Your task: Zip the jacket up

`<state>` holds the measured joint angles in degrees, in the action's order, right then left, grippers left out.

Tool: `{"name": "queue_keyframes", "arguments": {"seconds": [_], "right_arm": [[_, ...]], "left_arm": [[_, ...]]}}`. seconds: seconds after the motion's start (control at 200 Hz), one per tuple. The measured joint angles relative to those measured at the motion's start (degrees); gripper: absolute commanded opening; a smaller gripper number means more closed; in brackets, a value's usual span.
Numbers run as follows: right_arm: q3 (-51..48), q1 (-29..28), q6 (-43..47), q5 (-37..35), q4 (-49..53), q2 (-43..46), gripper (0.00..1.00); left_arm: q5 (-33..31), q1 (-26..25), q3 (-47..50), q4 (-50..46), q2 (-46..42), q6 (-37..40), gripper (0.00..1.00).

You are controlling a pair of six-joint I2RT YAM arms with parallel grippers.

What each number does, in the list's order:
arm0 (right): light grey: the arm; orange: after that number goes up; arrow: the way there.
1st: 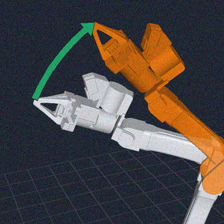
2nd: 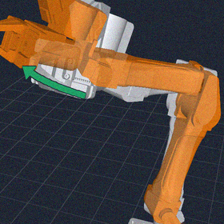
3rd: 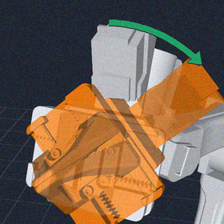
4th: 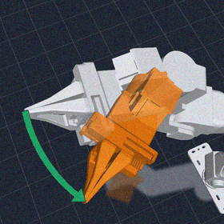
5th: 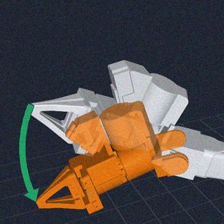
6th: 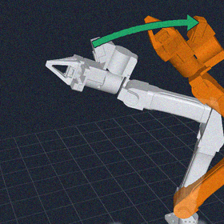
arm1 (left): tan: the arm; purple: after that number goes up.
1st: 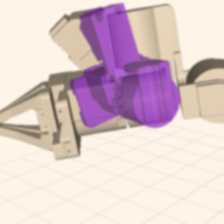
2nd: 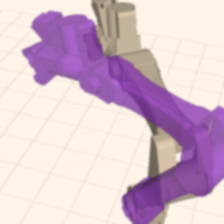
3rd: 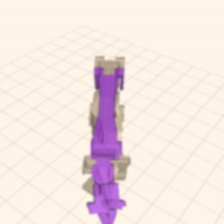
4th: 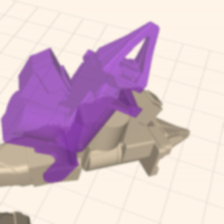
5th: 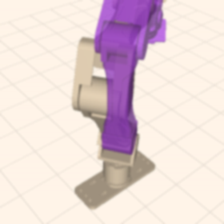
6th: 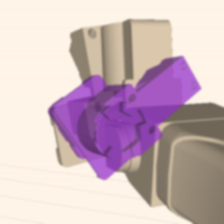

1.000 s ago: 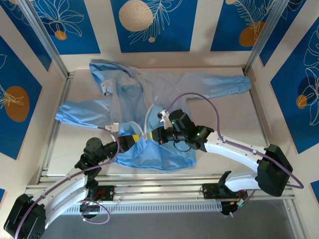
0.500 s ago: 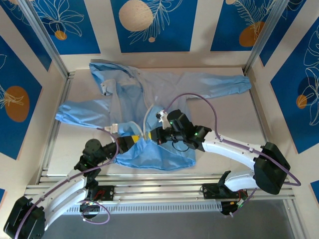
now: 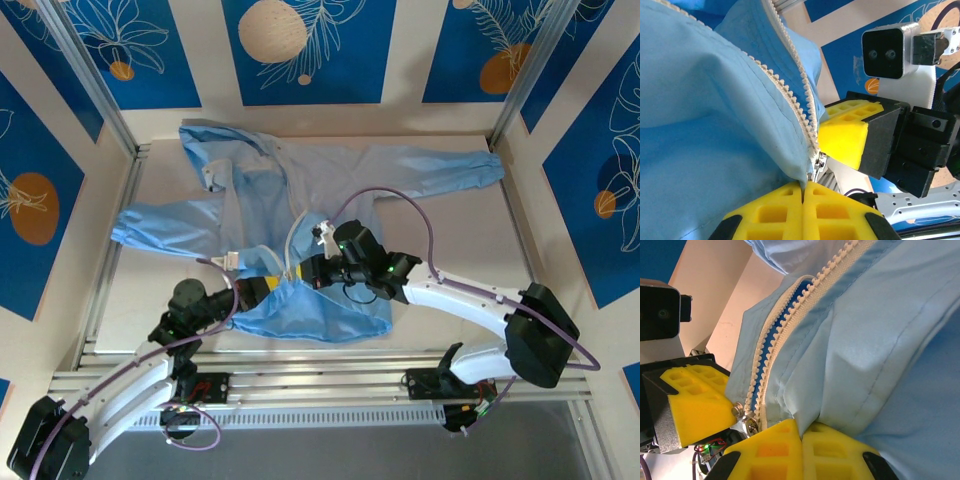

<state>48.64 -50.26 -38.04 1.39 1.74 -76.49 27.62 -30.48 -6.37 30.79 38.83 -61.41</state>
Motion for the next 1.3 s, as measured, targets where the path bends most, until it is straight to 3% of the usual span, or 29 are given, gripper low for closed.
{"name": "queue_keyframes", "arguments": {"seconds": [0.65, 1.301], "right_arm": [[0.0, -0.96, -1.55, -0.98, -0.46, -1.49, 0.0], [0.0, -1.11, -3.04, -0.98, -0.68, -1.73, 0.0]], "left_arm": [[0.9, 0.09, -3.76, -14.21, -4.63, 7.76, 0.0], [2.23, 0.11, -6.49, -20.81, -2.62, 9.57, 0.0]]}}
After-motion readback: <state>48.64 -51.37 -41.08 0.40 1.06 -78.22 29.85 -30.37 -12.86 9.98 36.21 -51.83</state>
